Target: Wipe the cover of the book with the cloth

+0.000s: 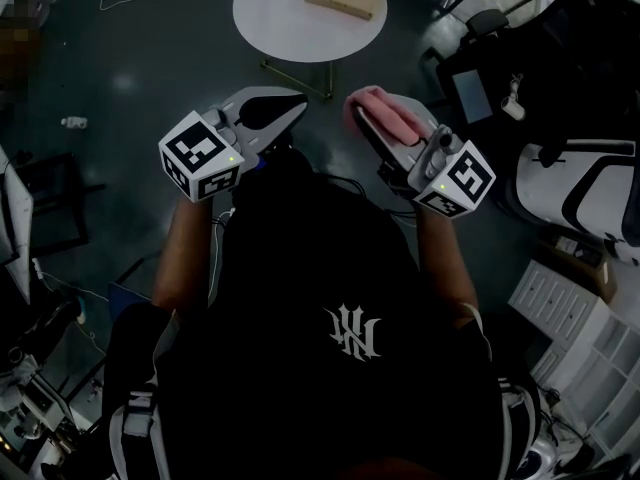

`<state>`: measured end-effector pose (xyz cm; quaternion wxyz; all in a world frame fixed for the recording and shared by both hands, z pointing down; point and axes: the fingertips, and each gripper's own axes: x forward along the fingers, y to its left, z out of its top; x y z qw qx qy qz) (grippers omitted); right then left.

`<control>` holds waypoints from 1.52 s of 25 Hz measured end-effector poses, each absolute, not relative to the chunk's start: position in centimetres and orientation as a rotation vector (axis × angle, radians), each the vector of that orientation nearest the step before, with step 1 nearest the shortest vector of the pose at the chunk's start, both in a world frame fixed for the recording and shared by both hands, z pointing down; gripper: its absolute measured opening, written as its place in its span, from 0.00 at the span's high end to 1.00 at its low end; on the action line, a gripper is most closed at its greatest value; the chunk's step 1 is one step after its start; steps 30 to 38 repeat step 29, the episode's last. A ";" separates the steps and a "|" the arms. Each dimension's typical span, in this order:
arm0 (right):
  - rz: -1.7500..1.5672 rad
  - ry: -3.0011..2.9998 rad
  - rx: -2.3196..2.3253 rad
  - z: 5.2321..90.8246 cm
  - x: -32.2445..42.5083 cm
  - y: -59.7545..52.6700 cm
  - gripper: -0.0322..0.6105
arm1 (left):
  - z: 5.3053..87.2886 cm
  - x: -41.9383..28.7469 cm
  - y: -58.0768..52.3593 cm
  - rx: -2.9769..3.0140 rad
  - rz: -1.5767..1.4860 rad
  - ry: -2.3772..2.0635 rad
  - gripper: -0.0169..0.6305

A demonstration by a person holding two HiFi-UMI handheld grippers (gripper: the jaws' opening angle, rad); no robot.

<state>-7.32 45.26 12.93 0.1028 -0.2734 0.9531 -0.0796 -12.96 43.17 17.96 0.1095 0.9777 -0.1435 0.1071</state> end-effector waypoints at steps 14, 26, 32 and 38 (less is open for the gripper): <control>-0.223 2.829 -0.719 13.1 -8.4 45.4 0.93 | 17.4 -13.5 43.3 2.880 0.320 -0.451 0.99; -0.287 2.843 -0.591 14.2 -11.4 45.1 0.93 | 18.8 -17.7 42.5 2.802 0.319 -0.611 0.99; -0.293 2.844 -0.569 14.1 -12.1 45.0 0.93 | 19.0 -18.4 42.6 2.798 0.326 -0.625 0.99; -0.293 2.844 -0.569 14.1 -12.1 45.0 0.93 | 19.0 -18.4 42.6 2.798 0.326 -0.625 0.99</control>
